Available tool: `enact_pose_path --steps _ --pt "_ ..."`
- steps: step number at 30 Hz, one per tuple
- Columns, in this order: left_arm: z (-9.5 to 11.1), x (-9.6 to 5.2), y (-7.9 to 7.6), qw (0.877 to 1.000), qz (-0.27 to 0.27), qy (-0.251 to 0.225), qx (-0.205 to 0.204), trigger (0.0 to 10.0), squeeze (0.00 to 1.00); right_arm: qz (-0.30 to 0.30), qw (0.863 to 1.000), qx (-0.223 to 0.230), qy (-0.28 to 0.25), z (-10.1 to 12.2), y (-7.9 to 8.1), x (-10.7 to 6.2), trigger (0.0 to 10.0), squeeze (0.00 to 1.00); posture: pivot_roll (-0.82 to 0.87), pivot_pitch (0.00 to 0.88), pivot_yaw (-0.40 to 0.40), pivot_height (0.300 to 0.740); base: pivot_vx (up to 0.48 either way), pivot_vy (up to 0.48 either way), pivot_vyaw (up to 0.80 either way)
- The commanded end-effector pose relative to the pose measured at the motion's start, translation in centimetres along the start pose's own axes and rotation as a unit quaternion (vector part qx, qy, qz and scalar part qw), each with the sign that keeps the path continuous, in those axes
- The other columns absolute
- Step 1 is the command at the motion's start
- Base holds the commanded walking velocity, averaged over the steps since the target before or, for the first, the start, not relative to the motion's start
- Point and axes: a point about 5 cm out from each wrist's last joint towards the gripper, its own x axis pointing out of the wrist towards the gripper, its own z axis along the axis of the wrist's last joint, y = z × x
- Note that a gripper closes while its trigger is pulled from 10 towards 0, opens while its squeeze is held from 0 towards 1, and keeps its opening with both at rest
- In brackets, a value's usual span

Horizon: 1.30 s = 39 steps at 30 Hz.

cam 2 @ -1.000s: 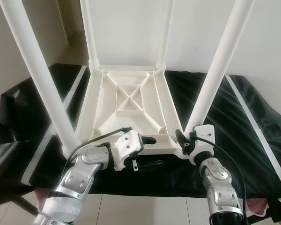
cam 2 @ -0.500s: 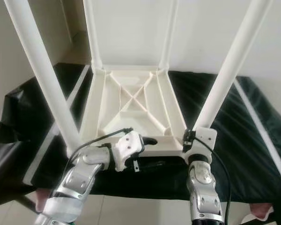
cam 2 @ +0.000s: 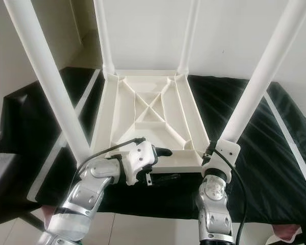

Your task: Building children table

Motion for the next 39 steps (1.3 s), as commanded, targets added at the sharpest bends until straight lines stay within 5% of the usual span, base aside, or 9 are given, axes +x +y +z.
enact_pose_path --steps 1,10,11,12,13,23,24,39 --pt "0.0 0.2 0.7 0.998 0.067 -0.001 -0.004 10.0 0.0 -0.052 0.997 -0.029 0.057 -2.4 -1.5 -0.5 10.0 0.0 -0.03 0.0 -0.009 0.74 0.0 0.0 0.0" --pt "-0.1 0.1 0.6 0.997 0.07 0.0 -0.006 10.0 0.0 -0.046 0.998 -0.032 0.037 -1.8 -1.2 -0.4 10.0 0.0 -0.02 0.0 -0.017 0.74 0.0 0.0 0.0" --pt "-0.1 0.1 0.6 0.997 0.071 0.0 -0.006 10.0 0.0 -0.043 0.998 -0.032 0.033 -1.7 -1.2 -0.4 10.0 0.49 -0.02 0.0 -0.019 0.74 0.0 0.0 0.0" --pt "-0.1 0.1 0.6 0.997 0.071 0.0 -0.006 10.0 0.0 -0.043 0.998 -0.032 0.033 -1.7 -1.2 -0.4 10.0 0.49 -0.02 0.0 -0.019 0.74 0.0 0.0 0.0" --pt "-0.1 0.1 0.6 0.997 0.071 0.0 -0.005 10.0 0.0 -0.035 0.999 -0.025 0.031 -1.6 -1.0 -0.5 10.0 1.0 -0.02 0.0 -0.02 0.74 0.0 0.0 0.0" --pt "-0.1 0.2 0.4 0.998 0.068 -0.001 -0.007 10.0 0.0 0.006 1.0 -0.003 0.014 -0.8 -1.5 -0.1 10.0 0.96 -0.03 0.0 -0.018 0.74 0.0 0.0 0.0" --pt "-0.1 0.3 0.4 0.998 0.067 -0.001 -0.007 10.0 0.0 0.018 1.0 -0.004 0.009 -0.7 -1.5 0.0 10.0 0.0 -0.03 0.0 -0.017 0.74 0.0 0.0 0.0" --pt "-0.4 0.3 0.4 0.997 0.075 0.004 -0.01 10.0 0.0 0.117 0.993 -0.012 -0.027 -1.0 -1.2 -0.4 10.0 0.0 -0.03 0.0 -0.027 0.74 0.0 0.0 0.0"
